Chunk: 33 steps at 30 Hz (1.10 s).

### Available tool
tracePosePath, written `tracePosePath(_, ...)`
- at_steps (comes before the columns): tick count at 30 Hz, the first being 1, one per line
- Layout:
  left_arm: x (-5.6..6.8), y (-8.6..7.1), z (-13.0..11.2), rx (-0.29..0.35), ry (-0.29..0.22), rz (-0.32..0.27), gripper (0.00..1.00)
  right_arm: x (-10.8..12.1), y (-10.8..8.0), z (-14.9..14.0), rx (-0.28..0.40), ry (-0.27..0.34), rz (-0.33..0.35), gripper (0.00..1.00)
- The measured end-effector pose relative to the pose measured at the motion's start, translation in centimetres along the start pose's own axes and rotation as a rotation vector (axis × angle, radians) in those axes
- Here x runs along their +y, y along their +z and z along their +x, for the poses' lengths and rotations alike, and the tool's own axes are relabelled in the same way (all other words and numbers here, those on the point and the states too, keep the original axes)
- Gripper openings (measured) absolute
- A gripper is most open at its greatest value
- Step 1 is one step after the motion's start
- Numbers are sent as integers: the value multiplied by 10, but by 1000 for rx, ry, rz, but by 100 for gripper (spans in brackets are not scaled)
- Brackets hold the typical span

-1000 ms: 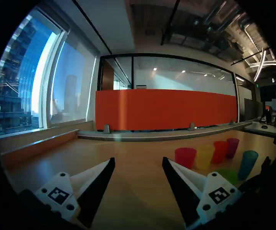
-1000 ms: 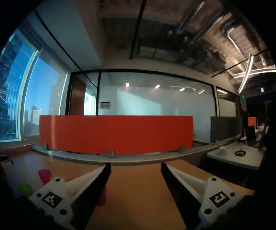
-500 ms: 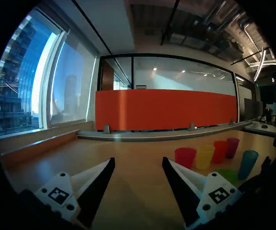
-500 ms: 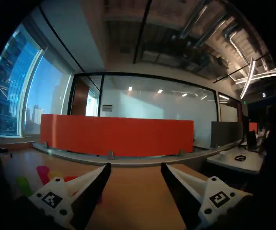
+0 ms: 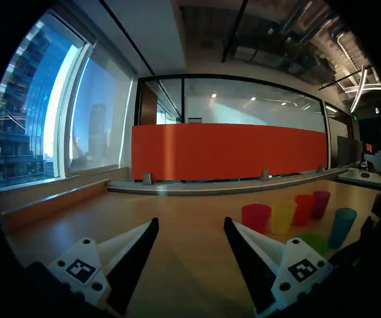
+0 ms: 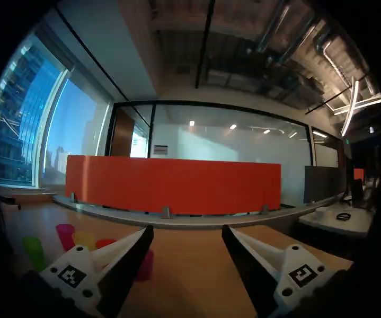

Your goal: Pour water

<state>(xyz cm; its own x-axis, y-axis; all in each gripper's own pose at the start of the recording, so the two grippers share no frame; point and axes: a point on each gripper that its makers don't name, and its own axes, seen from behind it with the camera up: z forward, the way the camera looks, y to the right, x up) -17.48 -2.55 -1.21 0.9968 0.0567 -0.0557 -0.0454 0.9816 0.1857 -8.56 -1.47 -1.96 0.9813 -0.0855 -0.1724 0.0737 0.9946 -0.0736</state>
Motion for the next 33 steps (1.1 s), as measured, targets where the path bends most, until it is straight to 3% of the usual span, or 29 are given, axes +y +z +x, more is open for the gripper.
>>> tracePosePath(15,-1,0,0,0,0,0,91,-5,0,-42,-48,36,22,100)
tracePosePath(33,0,1,0,0,0,0,91,2,5,-58,-70,52,8,100)
